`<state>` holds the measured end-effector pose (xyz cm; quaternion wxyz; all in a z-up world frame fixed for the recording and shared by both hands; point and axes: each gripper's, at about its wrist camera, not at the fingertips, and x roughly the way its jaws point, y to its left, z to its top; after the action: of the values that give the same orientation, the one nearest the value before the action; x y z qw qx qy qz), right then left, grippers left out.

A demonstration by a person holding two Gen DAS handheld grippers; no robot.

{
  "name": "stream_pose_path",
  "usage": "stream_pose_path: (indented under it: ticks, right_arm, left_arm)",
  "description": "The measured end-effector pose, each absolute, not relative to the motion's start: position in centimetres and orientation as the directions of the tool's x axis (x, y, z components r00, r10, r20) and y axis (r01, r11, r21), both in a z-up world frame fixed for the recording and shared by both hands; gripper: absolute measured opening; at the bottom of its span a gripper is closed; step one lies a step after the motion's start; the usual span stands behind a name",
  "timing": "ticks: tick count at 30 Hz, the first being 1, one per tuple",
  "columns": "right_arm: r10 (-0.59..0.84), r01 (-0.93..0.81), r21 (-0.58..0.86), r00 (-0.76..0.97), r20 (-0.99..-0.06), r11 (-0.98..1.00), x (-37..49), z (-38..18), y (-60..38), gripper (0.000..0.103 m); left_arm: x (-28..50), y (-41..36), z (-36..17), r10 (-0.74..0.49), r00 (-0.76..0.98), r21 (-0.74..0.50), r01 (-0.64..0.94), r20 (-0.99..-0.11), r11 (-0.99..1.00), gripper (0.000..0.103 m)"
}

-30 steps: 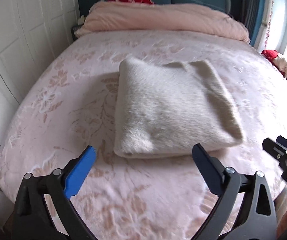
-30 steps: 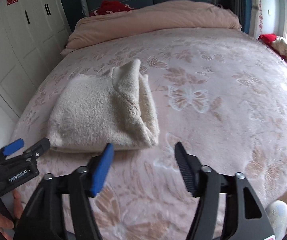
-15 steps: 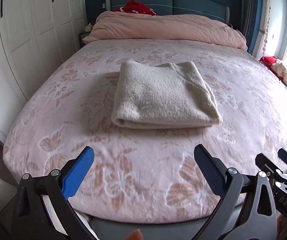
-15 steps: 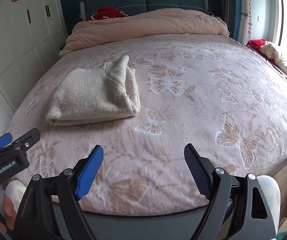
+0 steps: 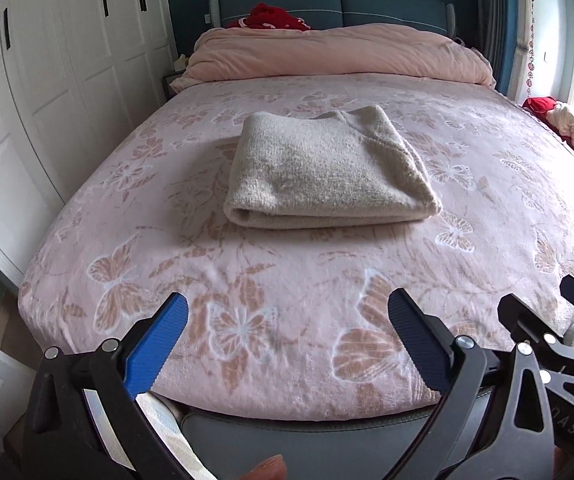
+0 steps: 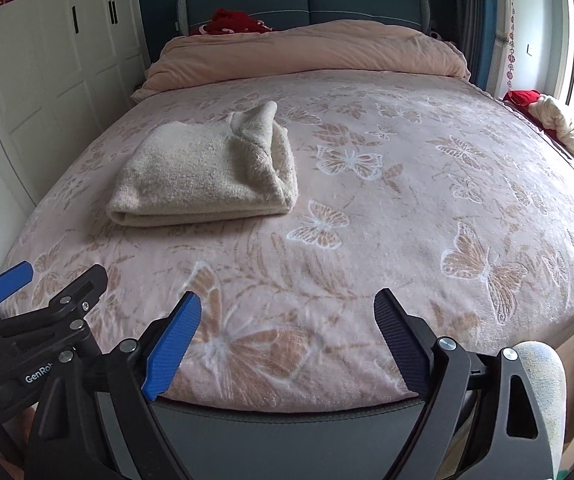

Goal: Fold small clothes

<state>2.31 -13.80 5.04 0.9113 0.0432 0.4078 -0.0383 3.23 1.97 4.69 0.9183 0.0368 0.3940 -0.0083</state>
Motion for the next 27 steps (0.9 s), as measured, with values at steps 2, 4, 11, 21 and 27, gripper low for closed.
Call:
stream_pose_path:
  ticks: [2, 4, 11, 21, 27]
  right_arm:
    - [-0.031, 0.101, 0.048, 0.661, -0.750, 0.994, 2.33, 4.94, -13.71, 0.086]
    - [-0.031, 0.101, 0.046, 0.658, -0.753, 0.994, 2.33, 4.82, -13.57, 0.086]
    - [-0.041, 0.108, 0.040, 0.655, -0.755, 0.993, 2.37, 4.65, -13.47, 0.086]
    - [-0.057, 0.121, 0.030, 0.653, -0.755, 0.992, 2.42, 4.38, -13.28, 0.086]
    - [-0.060, 0.124, 0.028, 0.650, -0.757, 0.992, 2.44, 4.36, -13.09, 0.086]
  left_arm:
    - [3.19, 1.96, 4.66, 0.017, 0.688, 0.057, 0.035, -0.725, 0.998, 0.098]
    - [3.16, 2.03, 4.63, 0.023, 0.688, 0.059, 0.029, -0.725, 0.998, 0.098]
    - [3.24, 2.14, 4.41, 0.032, 0.684, 0.059, 0.016, -0.729, 0.998, 0.098]
    - [3.34, 1.98, 4.00, 0.044, 0.681, 0.078, 0.018, -0.731, 0.997, 0.098]
    - [3.38, 1.80, 3.92, 0.052, 0.679, 0.085, 0.016, -0.732, 0.996, 0.098]
